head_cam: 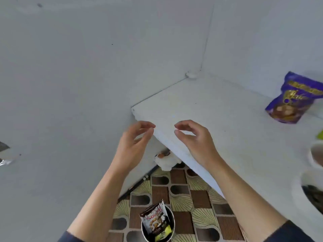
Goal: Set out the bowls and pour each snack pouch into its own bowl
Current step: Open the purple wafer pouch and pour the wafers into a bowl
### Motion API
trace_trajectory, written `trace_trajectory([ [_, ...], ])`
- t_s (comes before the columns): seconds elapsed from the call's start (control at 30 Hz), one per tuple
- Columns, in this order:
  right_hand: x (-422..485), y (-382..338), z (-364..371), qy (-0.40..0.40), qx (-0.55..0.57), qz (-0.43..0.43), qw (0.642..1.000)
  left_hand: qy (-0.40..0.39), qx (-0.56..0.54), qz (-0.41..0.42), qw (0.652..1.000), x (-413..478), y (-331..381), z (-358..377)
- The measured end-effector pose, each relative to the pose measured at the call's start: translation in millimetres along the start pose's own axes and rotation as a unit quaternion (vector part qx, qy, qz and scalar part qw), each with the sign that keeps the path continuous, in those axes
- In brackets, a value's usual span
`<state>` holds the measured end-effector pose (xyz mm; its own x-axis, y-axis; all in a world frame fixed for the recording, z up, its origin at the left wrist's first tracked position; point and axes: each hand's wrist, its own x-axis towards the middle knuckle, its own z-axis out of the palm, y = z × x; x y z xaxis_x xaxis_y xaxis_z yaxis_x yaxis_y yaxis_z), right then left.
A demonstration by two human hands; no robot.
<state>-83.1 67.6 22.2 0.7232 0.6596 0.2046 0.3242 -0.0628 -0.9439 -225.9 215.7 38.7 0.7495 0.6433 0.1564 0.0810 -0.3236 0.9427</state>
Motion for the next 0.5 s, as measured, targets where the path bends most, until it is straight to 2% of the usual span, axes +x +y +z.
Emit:
trace_trajectory([
  [0.3, -41.3, -17.6, -188.4, 0.222, -0.014, -0.023, 0.975, -0.141, -0.011, 0.108, 0.984, 36.0, 106.0, 147.4],
  [0.5, -51.7, -2.9, -294.0, 0.301, -0.054, -0.034, 0.951, -0.192, -0.040, 0.142, 0.970, 49.2, 149.8, 257.6],
])
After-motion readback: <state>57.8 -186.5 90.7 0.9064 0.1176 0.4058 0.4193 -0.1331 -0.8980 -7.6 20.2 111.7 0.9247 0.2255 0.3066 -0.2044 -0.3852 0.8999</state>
